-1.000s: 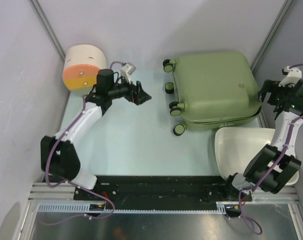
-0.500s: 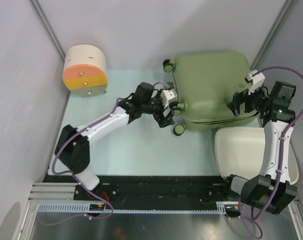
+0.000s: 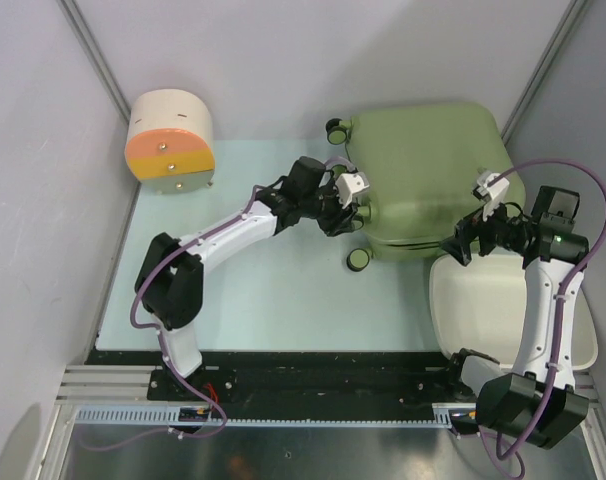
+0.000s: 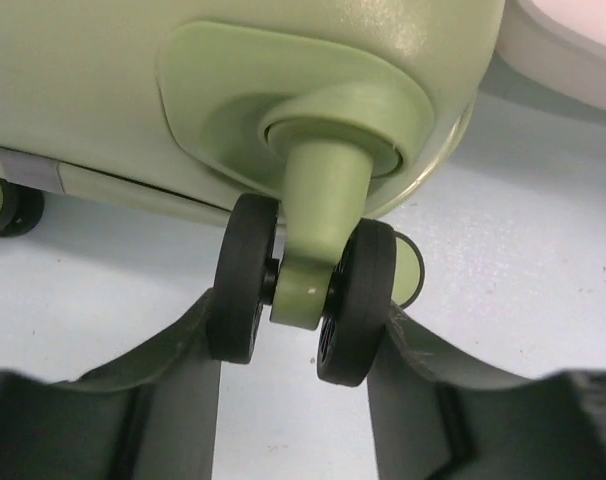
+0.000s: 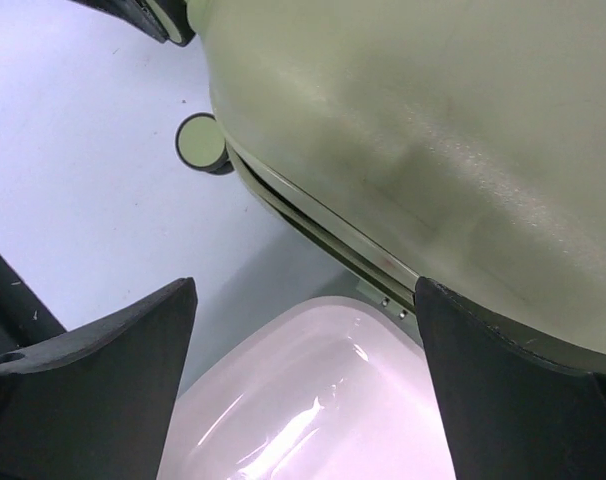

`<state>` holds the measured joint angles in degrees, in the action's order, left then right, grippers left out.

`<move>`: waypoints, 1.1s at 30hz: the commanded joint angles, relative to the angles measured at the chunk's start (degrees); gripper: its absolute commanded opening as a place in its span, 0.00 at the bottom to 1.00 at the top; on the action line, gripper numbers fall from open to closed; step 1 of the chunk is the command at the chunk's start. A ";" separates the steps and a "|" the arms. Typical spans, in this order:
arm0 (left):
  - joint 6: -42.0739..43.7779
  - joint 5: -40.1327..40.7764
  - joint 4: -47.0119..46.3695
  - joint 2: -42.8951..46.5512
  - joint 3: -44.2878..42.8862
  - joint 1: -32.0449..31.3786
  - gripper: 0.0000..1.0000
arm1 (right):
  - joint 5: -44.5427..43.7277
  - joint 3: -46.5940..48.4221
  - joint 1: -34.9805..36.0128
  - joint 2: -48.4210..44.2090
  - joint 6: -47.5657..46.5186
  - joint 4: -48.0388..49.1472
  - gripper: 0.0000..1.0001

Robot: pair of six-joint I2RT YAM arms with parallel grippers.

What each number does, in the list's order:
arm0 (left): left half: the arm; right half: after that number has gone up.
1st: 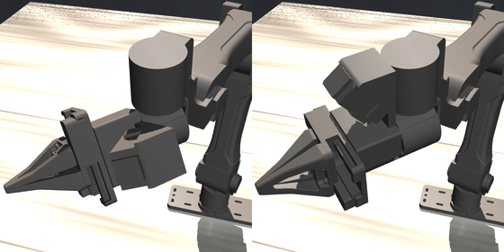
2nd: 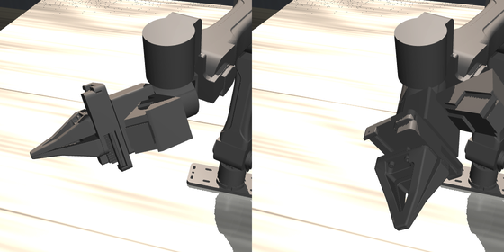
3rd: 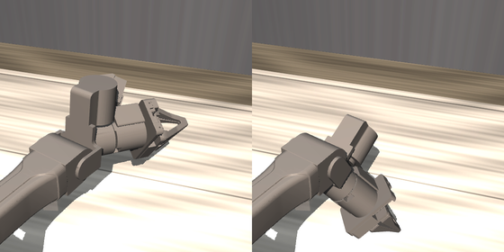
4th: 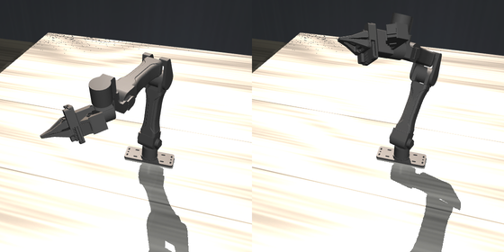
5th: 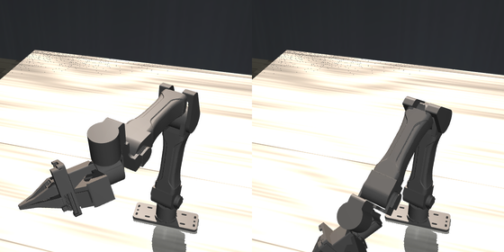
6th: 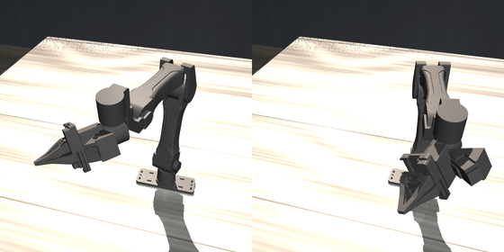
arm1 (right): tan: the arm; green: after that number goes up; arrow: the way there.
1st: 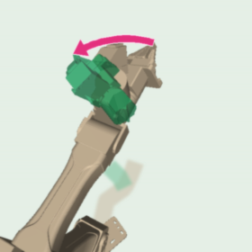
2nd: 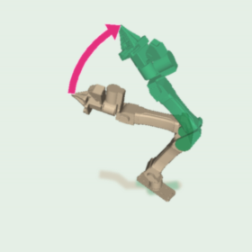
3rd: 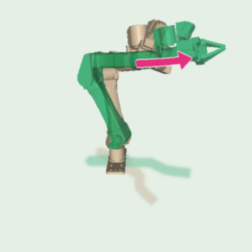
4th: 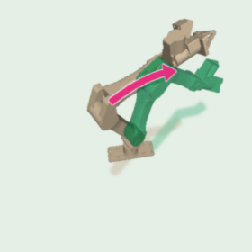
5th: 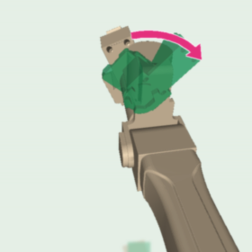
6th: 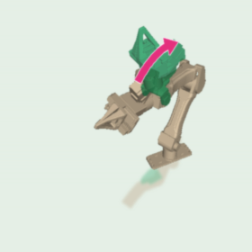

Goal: Open, take out, and arrange the luggage

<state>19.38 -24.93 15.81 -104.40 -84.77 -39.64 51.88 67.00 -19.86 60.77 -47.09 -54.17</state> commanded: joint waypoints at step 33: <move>-34.40 -15.77 -8.69 3.41 -23.42 11.07 0.11 | -34.37 -22.45 23.80 -0.49 19.41 79.99 0.90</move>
<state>-10.28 -40.01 14.90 -104.05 -102.10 -30.72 31.92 42.70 0.43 55.33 -31.22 0.60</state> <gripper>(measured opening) 0.564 0.890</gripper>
